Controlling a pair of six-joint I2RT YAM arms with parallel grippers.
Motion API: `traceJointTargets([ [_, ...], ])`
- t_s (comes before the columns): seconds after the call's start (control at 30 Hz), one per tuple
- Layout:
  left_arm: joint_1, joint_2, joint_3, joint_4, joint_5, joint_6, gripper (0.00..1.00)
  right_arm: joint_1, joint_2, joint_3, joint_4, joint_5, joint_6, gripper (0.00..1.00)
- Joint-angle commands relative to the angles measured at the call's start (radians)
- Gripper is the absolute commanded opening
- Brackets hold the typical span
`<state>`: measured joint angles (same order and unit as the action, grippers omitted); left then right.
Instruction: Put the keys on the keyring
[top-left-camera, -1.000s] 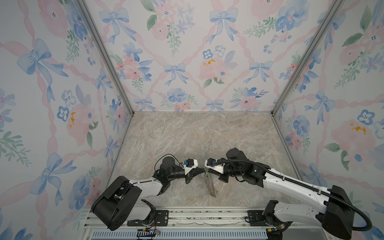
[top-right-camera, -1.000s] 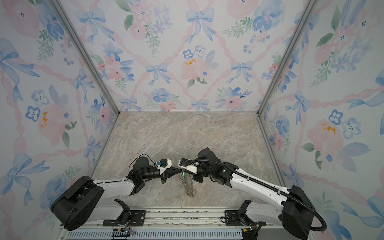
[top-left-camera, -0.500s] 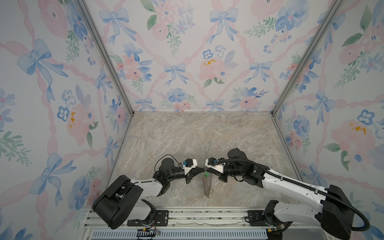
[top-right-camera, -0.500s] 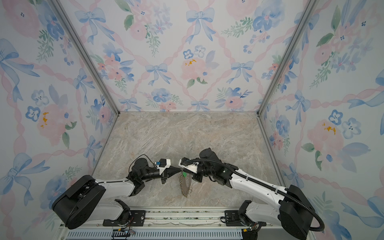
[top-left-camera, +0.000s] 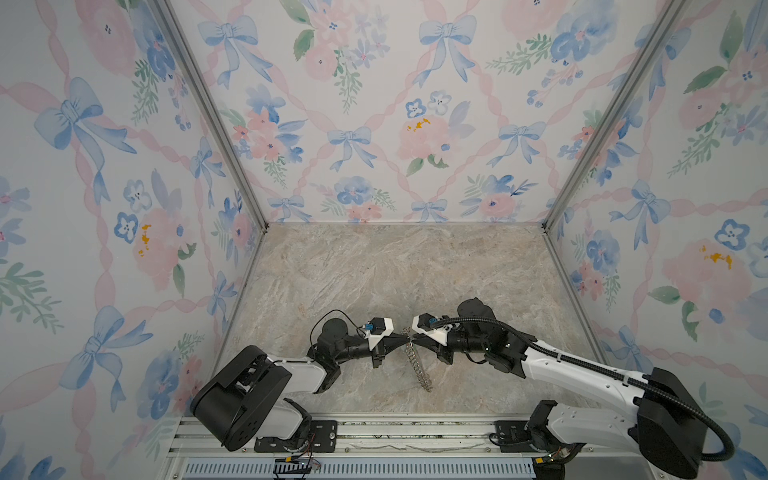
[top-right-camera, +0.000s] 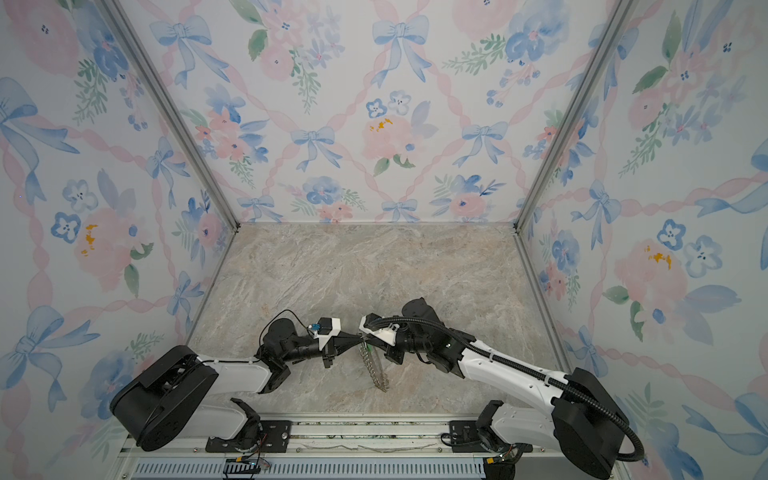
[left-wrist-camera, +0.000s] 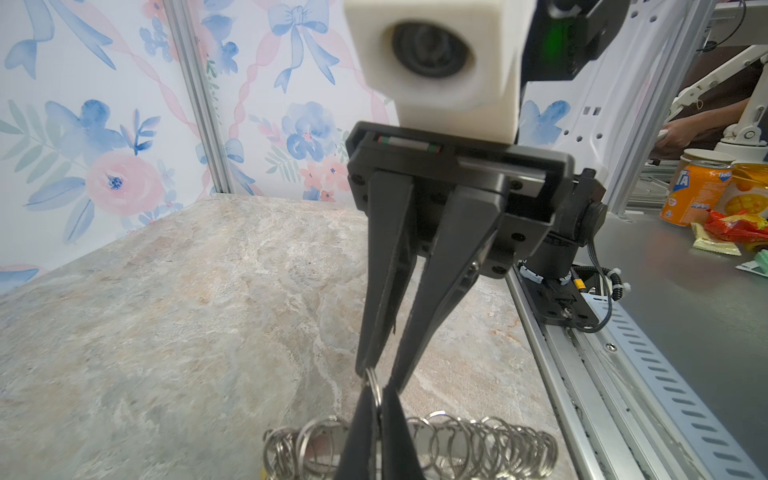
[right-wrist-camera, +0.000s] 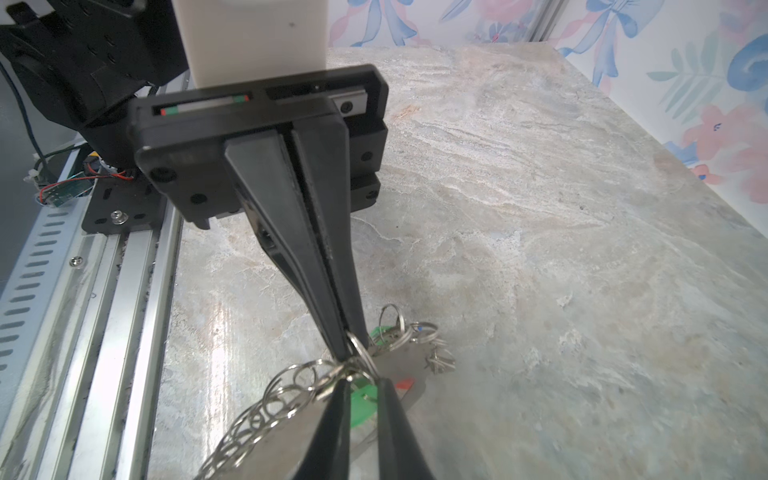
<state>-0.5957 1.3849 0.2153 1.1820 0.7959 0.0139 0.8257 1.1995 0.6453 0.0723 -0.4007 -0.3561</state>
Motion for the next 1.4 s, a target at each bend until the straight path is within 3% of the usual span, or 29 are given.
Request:
traceJointTargets([
  [0.0,-0.019,-0.007,-0.001,0.109,0.039,-0.009,0.0,-0.023,0.005,-0.027,0.046,-0.035,0.029,0.17],
  [0.33,-0.019,-0.013,-0.004,0.116,0.051,0.01,0.0,-0.041,0.019,-0.039,0.088,-0.165,0.048,0.19],
  [0.47,-0.019,-0.009,-0.005,0.116,0.051,0.014,0.0,-0.039,0.008,-0.039,0.089,-0.184,0.045,0.12],
  [0.67,-0.015,-0.026,-0.024,0.116,-0.005,0.02,0.0,-0.028,-0.002,0.03,-0.051,-0.065,0.027,0.0],
  [0.83,0.031,-0.069,-0.033,0.04,-0.004,0.028,0.16,0.082,0.064,0.215,-0.404,0.232,-0.069,0.0],
  [0.97,0.05,-0.093,-0.008,-0.081,0.046,0.06,0.19,0.143,0.12,0.314,-0.55,0.37,-0.105,0.0],
  [1.1,0.047,-0.079,0.016,-0.141,0.119,0.09,0.24,0.175,0.163,0.408,-0.655,0.419,-0.141,0.0],
  [1.37,0.046,-0.072,0.028,-0.15,0.128,0.091,0.32,0.218,0.192,0.479,-0.705,0.401,-0.198,0.0],
])
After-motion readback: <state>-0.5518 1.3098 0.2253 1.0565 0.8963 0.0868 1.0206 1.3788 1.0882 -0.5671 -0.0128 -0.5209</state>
